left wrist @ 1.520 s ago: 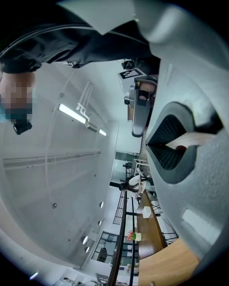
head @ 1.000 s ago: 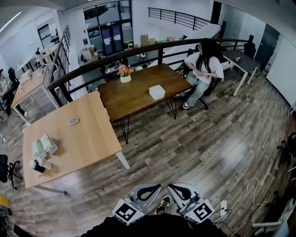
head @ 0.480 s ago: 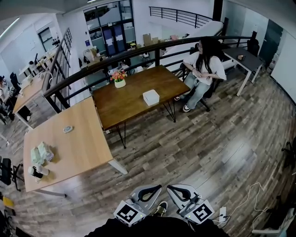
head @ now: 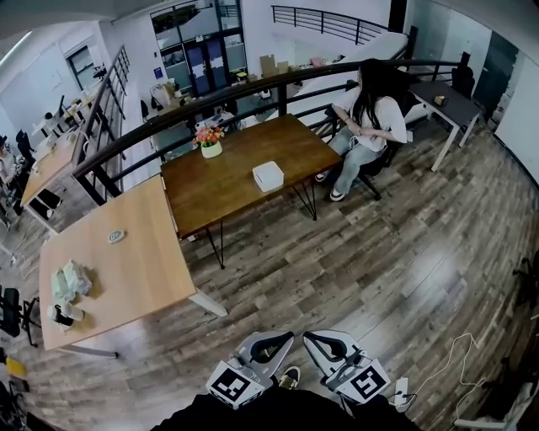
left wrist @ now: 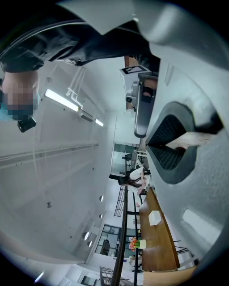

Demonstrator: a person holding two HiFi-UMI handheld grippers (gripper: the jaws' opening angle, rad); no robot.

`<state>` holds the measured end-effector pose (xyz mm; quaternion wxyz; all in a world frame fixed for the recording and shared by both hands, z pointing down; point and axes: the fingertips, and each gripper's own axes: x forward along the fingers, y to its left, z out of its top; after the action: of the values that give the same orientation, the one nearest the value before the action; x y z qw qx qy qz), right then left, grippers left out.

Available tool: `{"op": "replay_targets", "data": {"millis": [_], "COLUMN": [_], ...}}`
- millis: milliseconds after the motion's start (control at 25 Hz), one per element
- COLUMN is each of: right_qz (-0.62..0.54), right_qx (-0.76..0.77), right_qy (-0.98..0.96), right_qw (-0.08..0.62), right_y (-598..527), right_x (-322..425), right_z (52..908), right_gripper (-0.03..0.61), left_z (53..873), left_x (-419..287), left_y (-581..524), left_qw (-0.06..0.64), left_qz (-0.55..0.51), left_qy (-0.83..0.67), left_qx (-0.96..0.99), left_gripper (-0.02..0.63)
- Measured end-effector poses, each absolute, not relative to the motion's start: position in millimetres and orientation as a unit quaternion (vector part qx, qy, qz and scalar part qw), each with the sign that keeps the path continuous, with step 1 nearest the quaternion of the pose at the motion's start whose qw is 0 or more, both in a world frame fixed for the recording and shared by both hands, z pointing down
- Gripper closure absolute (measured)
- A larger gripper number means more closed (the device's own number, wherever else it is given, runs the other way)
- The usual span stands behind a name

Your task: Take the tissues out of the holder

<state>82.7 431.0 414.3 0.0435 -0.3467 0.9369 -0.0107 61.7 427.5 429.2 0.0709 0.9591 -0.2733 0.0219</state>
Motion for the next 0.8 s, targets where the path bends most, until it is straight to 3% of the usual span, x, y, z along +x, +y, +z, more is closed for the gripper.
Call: {"op": "replay_targets", "data": {"millis": [800], "right_qz": [-0.006], "right_qx": [-0.366], "right_qy": [0.931], "right_qw": [0.021], "right_y": [280], "right_x": [58], "right_z": [411], "right_gripper": [0.577], "left_z": [431], "left_x": [37], "left_y": [273], "left_qw": [0.066], "left_qz": [0.01], "left_qy": [-0.248], "left_qx": [0.967], "left_gripper": [0.618]}}
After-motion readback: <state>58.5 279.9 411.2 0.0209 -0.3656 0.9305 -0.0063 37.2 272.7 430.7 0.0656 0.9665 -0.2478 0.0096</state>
